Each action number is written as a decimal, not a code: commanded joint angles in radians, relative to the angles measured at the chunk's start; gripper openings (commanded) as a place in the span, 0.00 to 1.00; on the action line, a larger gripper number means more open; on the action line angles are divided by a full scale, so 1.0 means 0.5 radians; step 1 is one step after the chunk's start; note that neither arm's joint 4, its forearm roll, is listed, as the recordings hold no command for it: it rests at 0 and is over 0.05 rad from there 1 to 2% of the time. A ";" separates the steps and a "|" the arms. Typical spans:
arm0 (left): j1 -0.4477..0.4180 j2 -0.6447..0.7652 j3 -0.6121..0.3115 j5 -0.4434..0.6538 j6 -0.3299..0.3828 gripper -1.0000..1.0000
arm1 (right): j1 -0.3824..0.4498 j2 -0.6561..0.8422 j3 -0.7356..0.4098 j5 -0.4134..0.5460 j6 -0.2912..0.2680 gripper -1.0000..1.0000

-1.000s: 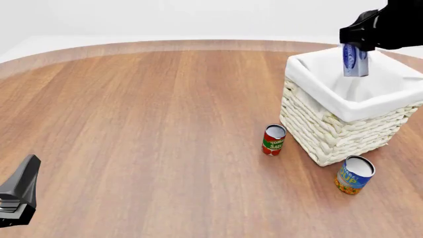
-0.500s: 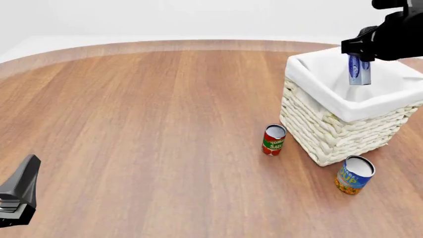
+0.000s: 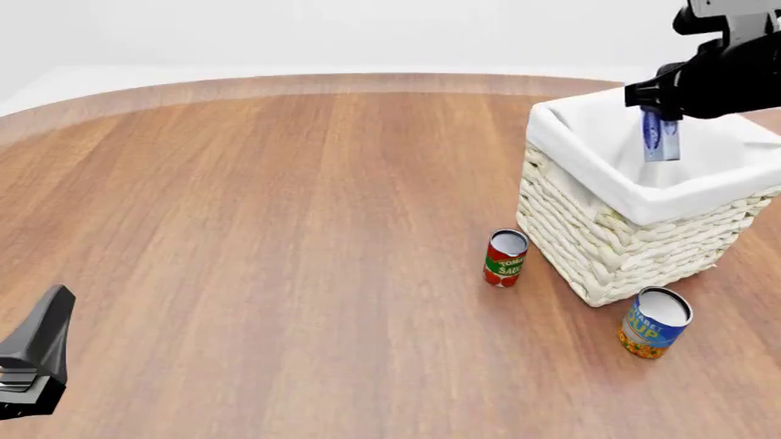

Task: Pick up the alphabet soup and the cream cheese box, and put them in the basket.

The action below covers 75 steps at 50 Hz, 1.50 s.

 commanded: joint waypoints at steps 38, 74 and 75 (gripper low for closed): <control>0.000 0.000 0.000 0.000 0.000 1.00 | -0.093 0.364 -0.106 -0.171 0.037 0.00; 0.000 0.000 0.000 0.000 0.000 1.00 | -0.109 0.553 -0.061 -0.320 0.071 0.00; 0.000 0.000 0.000 0.000 0.000 1.00 | -0.110 0.556 -0.062 -0.322 0.071 0.00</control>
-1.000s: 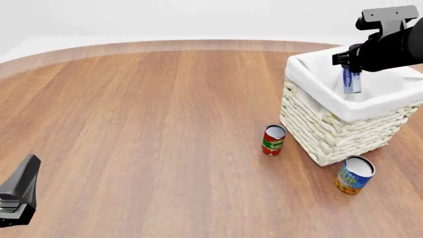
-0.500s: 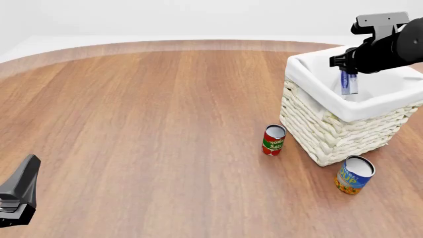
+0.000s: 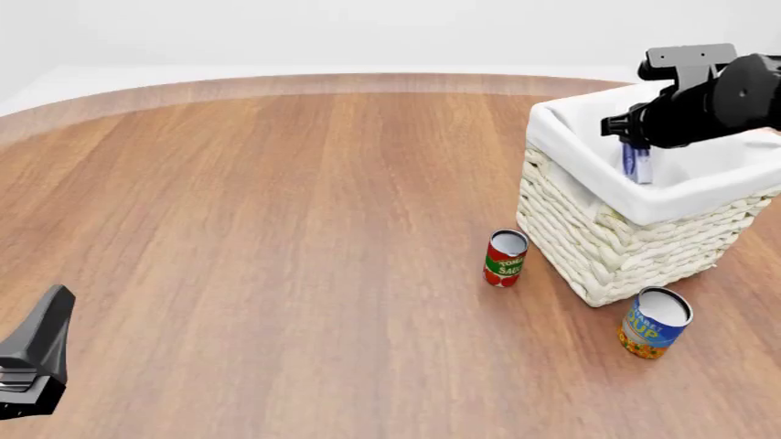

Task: Pick up the alphabet soup and the cream cheese box, and put them in the basket.

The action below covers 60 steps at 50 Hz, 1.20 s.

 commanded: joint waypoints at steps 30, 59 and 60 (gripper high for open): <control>0.000 0.000 0.000 0.000 0.000 1.00 | 0.069 -0.161 0.105 -0.002 0.048 1.00; 0.000 0.000 0.000 0.000 0.000 1.00 | 0.147 -0.642 0.220 0.231 0.000 1.00; 0.000 0.000 0.000 0.000 0.000 1.00 | 0.150 -0.661 0.225 0.240 0.002 1.00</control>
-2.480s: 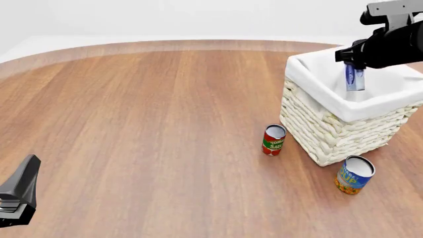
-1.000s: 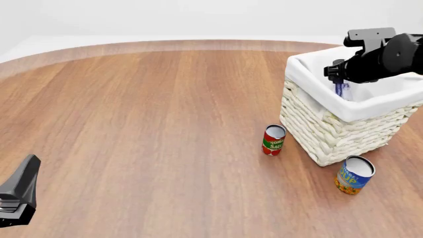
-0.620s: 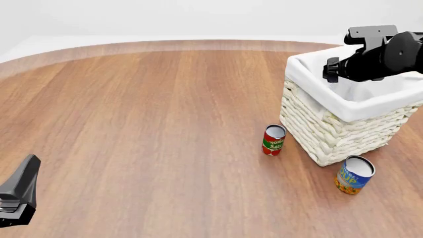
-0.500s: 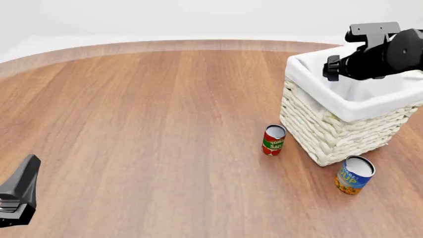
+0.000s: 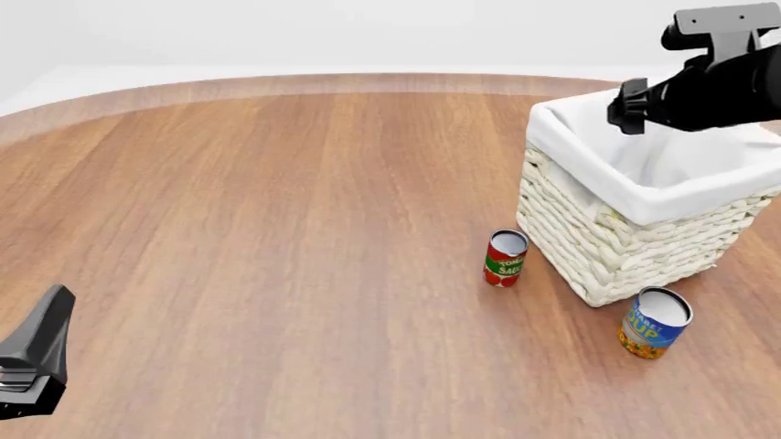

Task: Pick up the alphabet soup and the cream cheese box, and put them in the basket.

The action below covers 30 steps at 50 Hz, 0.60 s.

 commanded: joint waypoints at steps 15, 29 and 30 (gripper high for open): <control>0.000 0.000 0.000 0.000 0.000 1.00 | 0.067 -0.389 0.083 0.166 -0.012 1.00; 0.000 0.000 0.000 0.000 0.000 1.00 | 0.017 -0.538 0.052 0.245 -0.050 1.00; 0.000 0.000 0.000 0.000 0.000 1.00 | 0.015 -0.548 0.053 0.243 -0.042 1.00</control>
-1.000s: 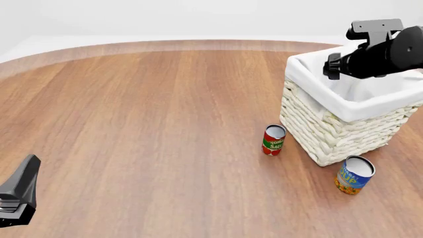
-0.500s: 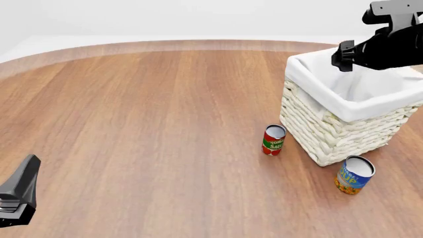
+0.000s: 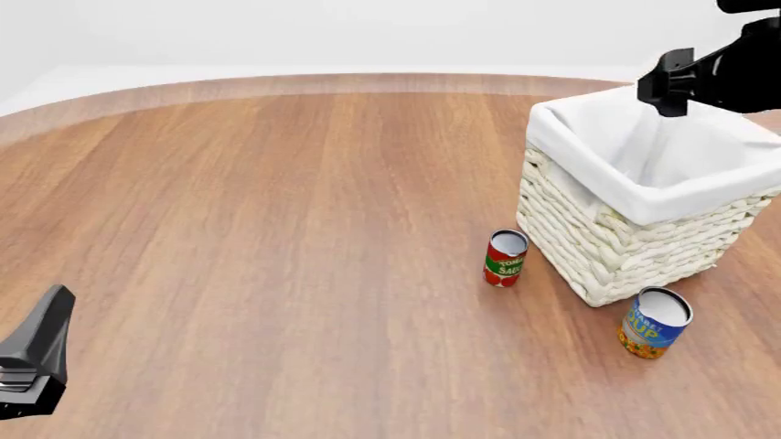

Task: Pick up the alphabet soup and the cream cheese box, and put them in the basket.

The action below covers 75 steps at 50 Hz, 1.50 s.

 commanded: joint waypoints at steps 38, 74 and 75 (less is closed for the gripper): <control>0.000 0.000 0.000 0.000 0.000 1.00 | -0.038 -0.579 -0.158 0.418 -0.056 1.00; 0.000 0.000 0.000 0.000 0.000 1.00 | -0.009 -1.056 -0.025 0.672 -0.074 1.00; 0.000 0.000 0.000 0.000 0.000 1.00 | -0.011 -1.061 -0.029 0.676 -0.064 1.00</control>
